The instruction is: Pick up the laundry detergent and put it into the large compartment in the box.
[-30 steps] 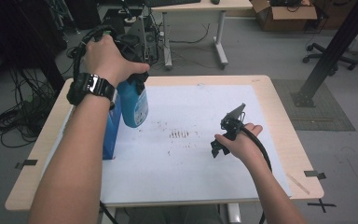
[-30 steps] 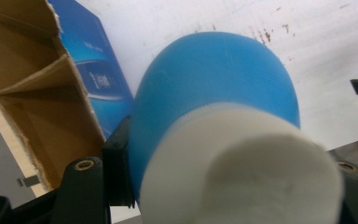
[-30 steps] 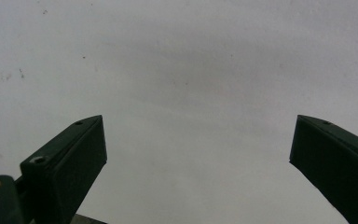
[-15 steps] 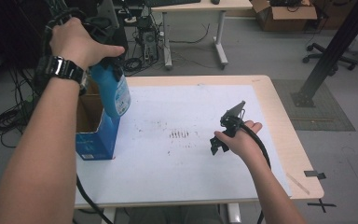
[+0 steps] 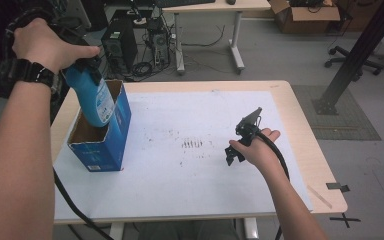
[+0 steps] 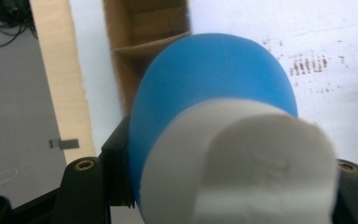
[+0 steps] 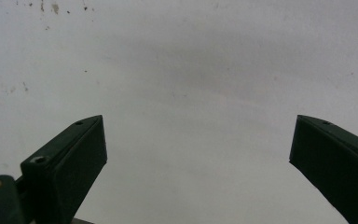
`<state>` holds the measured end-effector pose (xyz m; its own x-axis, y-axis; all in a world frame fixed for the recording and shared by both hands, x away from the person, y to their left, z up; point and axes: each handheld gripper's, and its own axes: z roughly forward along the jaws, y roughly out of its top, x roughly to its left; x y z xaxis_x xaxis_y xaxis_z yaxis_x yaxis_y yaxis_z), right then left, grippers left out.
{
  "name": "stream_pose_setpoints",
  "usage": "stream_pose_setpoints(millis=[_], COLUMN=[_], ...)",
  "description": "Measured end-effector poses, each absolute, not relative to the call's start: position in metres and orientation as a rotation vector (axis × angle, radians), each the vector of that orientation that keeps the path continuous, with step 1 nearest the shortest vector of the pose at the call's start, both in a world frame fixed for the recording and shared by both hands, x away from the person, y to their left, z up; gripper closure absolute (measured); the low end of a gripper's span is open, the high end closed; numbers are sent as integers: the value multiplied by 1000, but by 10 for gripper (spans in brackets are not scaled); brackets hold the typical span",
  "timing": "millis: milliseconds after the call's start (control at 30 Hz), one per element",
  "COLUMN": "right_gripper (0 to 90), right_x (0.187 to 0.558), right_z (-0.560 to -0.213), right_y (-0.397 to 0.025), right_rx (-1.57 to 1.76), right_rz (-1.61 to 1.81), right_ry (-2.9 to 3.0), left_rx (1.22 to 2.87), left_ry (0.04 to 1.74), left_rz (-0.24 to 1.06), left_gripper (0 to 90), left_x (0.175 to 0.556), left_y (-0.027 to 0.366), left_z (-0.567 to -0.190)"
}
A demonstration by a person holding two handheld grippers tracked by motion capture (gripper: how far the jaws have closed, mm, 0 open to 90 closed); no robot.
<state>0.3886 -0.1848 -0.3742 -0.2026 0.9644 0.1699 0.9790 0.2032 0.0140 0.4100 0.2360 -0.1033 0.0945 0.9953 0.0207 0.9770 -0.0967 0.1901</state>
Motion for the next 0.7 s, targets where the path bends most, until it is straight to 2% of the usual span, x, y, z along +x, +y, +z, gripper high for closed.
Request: stream_pose_setpoints(millis=[400, 700], right_gripper=[39, 39], right_x=[390, 390], right_z=[-374, -376], right_y=[-186, -182], right_rx=[-1907, -1894], right_rz=[-184, -178], right_ry=[-2326, -2331], left_rx=[2185, 2171], left_ry=[2072, 2098], left_rz=[232, 191], left_gripper=[376, 376], left_x=[411, 416], left_y=[254, 261], left_z=[-121, -158])
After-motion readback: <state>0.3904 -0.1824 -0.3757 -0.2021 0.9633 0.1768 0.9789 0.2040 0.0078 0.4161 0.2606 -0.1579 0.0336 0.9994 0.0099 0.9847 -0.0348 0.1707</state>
